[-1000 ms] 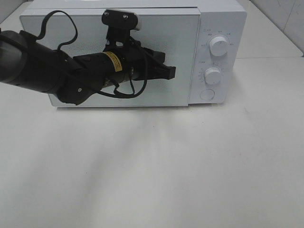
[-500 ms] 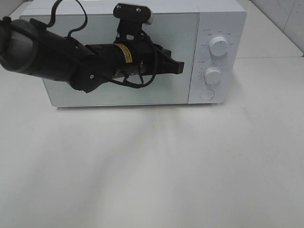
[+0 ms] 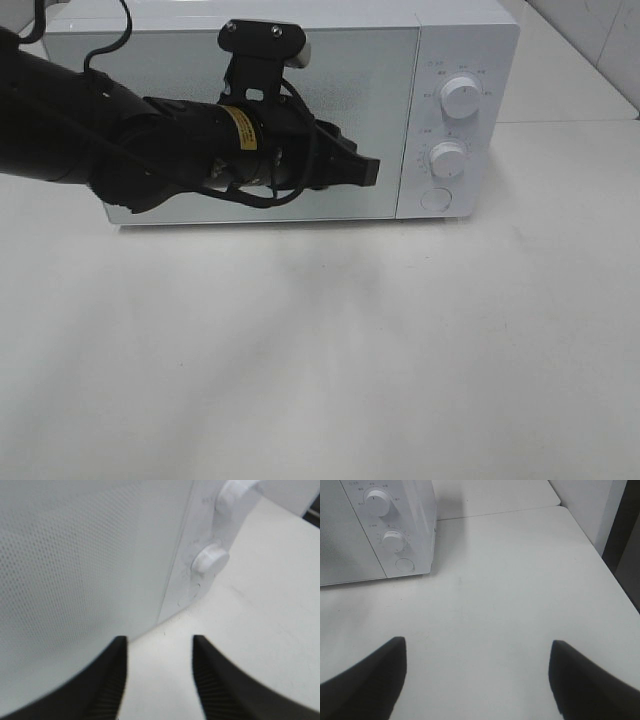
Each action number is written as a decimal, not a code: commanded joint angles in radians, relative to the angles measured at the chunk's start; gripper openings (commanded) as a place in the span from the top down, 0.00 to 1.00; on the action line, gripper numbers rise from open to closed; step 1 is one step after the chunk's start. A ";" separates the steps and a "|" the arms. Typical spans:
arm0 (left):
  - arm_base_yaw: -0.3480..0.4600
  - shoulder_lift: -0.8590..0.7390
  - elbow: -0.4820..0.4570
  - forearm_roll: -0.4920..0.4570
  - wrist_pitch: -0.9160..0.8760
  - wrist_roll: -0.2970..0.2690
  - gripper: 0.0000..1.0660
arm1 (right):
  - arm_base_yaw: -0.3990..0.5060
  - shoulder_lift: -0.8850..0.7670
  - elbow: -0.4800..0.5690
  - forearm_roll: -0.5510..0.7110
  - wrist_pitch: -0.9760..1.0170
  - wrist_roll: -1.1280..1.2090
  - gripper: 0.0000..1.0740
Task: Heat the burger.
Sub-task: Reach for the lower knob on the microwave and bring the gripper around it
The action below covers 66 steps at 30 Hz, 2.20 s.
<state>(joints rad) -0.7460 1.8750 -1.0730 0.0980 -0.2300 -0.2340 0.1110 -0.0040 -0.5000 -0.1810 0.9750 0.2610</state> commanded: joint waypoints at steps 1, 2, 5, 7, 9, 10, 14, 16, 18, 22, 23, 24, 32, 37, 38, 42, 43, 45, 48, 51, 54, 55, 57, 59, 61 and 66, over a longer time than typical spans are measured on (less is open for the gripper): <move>-0.032 -0.078 0.023 -0.011 0.178 -0.009 0.07 | -0.006 -0.026 0.004 0.002 -0.004 0.005 0.29; -0.032 -0.078 0.023 -0.011 0.178 -0.009 0.07 | -0.006 -0.026 0.004 0.002 -0.004 0.005 0.29; -0.042 -0.121 0.023 -0.016 0.324 -0.010 0.05 | -0.006 -0.026 0.004 0.002 -0.004 0.005 0.29; -0.044 -0.163 0.023 -0.017 0.444 -0.010 0.05 | -0.006 -0.026 0.004 0.001 -0.004 0.005 0.29; -0.044 -0.192 0.023 -0.017 0.521 -0.010 0.05 | -0.006 -0.026 0.004 0.001 -0.004 0.005 0.29; -0.044 -0.202 0.023 -0.020 0.558 -0.010 0.05 | -0.006 -0.026 0.004 0.001 -0.004 0.005 0.29; -0.044 -0.242 0.022 -0.028 0.714 -0.010 0.05 | -0.006 -0.026 0.004 0.001 -0.004 0.005 0.29; -0.044 -0.250 0.022 -0.030 0.748 -0.010 0.05 | -0.006 -0.026 0.004 0.002 -0.004 0.005 0.29; -0.044 -0.273 0.021 -0.033 0.855 -0.005 0.05 | -0.006 -0.026 0.004 0.002 -0.004 0.005 0.29; -0.044 -0.296 0.022 -0.037 0.980 0.014 0.05 | -0.006 -0.026 0.004 0.002 -0.004 0.005 0.29; -0.044 -0.301 0.022 -0.040 1.003 0.014 0.05 | -0.006 -0.026 0.004 0.001 -0.004 0.005 0.29; -0.044 -0.301 0.022 -0.040 1.003 0.014 0.05 | -0.006 -0.026 0.004 0.001 -0.004 0.005 0.29; 0.063 -0.350 0.023 -0.098 1.153 0.047 0.05 | -0.006 -0.026 0.004 0.002 -0.004 0.005 0.29; 0.268 -0.445 0.060 -0.246 1.181 0.187 0.05 | -0.006 -0.026 0.004 0.002 -0.004 0.005 0.29; 0.268 -0.445 0.060 -0.246 1.181 0.187 0.05 | -0.006 -0.026 0.004 0.002 -0.004 0.005 0.29; 0.466 -0.543 0.119 -0.298 1.219 0.270 0.05 | -0.006 -0.026 0.004 0.002 -0.004 0.005 0.29; 0.553 -0.586 0.140 -0.297 1.241 0.292 0.05 | -0.006 -0.026 0.004 0.002 -0.004 0.005 0.29; 0.588 -0.604 0.151 -0.297 1.256 0.304 0.05 | -0.006 -0.026 0.004 0.002 -0.004 0.005 0.29; 0.707 -0.666 0.171 -0.297 1.304 0.334 0.05 | -0.006 -0.026 0.004 0.002 -0.004 0.005 0.29; 0.805 -0.747 0.179 -0.303 1.343 0.313 0.05 | -0.006 -0.026 0.004 0.002 -0.004 0.005 0.29; 0.848 -0.831 0.191 -0.293 1.354 0.296 0.05 | -0.006 -0.026 0.004 0.002 -0.004 0.005 0.29; 0.848 -0.831 0.191 -0.293 1.354 0.296 0.05 | -0.006 -0.026 0.004 0.002 -0.004 0.005 0.29; 0.848 -0.951 0.229 -0.248 1.360 0.295 0.05 | -0.006 -0.026 0.004 0.002 -0.004 0.005 0.29; 0.848 -0.984 0.244 -0.238 1.360 0.295 0.05 | -0.006 -0.026 0.004 0.002 -0.004 0.005 0.29; 0.848 -1.044 0.281 -0.227 1.354 0.295 0.05 | -0.006 -0.026 0.004 0.002 -0.004 0.005 0.29; 0.848 -1.208 0.380 -0.187 1.320 0.298 0.05 | -0.006 -0.026 0.004 0.002 -0.004 0.005 0.29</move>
<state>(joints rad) 0.1000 0.7150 -0.7220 -0.1040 1.1100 0.0670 0.1110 -0.0040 -0.5000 -0.1810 0.9750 0.2610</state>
